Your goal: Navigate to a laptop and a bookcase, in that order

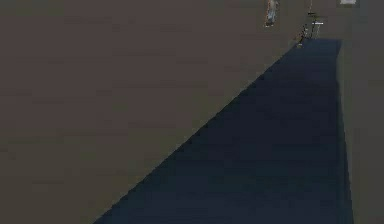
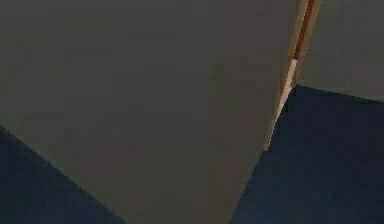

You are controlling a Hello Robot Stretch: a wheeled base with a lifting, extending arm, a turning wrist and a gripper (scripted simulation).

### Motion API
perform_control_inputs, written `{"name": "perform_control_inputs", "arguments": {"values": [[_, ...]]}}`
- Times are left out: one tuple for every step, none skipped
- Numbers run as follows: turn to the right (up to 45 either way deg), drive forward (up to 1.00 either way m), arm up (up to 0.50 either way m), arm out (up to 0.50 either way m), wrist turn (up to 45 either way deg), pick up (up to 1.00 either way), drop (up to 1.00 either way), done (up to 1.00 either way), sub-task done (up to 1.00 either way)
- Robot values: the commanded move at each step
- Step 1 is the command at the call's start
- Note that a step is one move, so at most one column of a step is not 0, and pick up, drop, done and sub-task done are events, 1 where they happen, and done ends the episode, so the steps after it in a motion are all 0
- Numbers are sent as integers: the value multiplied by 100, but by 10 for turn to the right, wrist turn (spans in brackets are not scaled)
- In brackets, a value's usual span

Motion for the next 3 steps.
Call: {"name": "perform_control_inputs", "arguments": {"values": [[300,0,0,0,0,0,0,0,0],[0,100,0,0,0,0,0,0,0],[0,100,0,0,0,0,0,0,0]]}}
